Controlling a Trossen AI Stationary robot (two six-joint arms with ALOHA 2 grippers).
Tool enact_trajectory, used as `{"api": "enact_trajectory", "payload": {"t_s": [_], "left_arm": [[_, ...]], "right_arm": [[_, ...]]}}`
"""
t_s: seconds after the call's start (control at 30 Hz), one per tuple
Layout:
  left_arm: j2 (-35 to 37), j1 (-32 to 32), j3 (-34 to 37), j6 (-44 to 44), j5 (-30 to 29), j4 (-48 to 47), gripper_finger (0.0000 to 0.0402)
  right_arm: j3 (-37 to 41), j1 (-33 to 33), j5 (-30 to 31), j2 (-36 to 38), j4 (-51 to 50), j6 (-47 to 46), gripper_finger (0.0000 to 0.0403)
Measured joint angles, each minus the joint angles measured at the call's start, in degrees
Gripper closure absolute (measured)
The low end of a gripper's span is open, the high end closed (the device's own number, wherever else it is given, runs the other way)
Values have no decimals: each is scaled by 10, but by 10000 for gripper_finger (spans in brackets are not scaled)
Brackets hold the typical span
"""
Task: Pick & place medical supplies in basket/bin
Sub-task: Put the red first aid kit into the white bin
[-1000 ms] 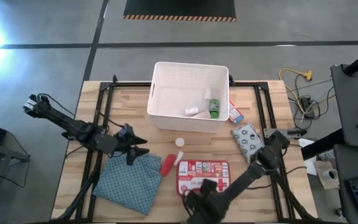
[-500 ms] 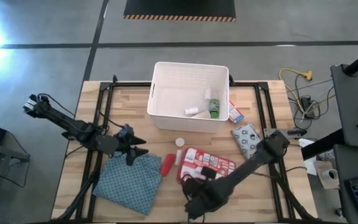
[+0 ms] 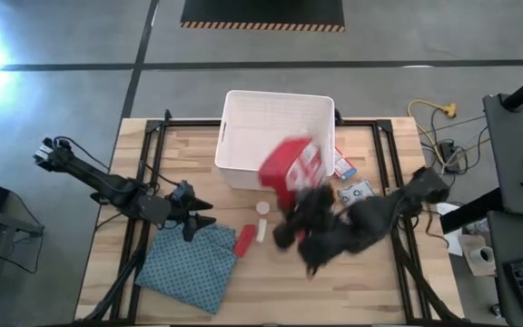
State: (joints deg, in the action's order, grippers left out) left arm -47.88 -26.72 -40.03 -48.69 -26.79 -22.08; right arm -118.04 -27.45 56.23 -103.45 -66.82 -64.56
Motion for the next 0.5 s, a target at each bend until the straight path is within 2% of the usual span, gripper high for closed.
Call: {"api": "enact_trajectory", "payload": {"t_s": [0.1, 0.2, 0.27, 0.5], "left_arm": [[5, 0, -1, 1, -6, 0, 152], [13, 0, -2, 2, -5, 0, 152], [23, 0, -2, 2, -5, 0, 152], [65, 0, -6, 2, -5, 0, 152]], "right_arm": [[0, 37, 45, 45, 23, 94, 361], [-1, 81, 49, 72, 37, 201, 361], [-1, 114, 32, 81, 50, 248, 361], [0, 229, -85, 82, 89, 396, 361]]}}
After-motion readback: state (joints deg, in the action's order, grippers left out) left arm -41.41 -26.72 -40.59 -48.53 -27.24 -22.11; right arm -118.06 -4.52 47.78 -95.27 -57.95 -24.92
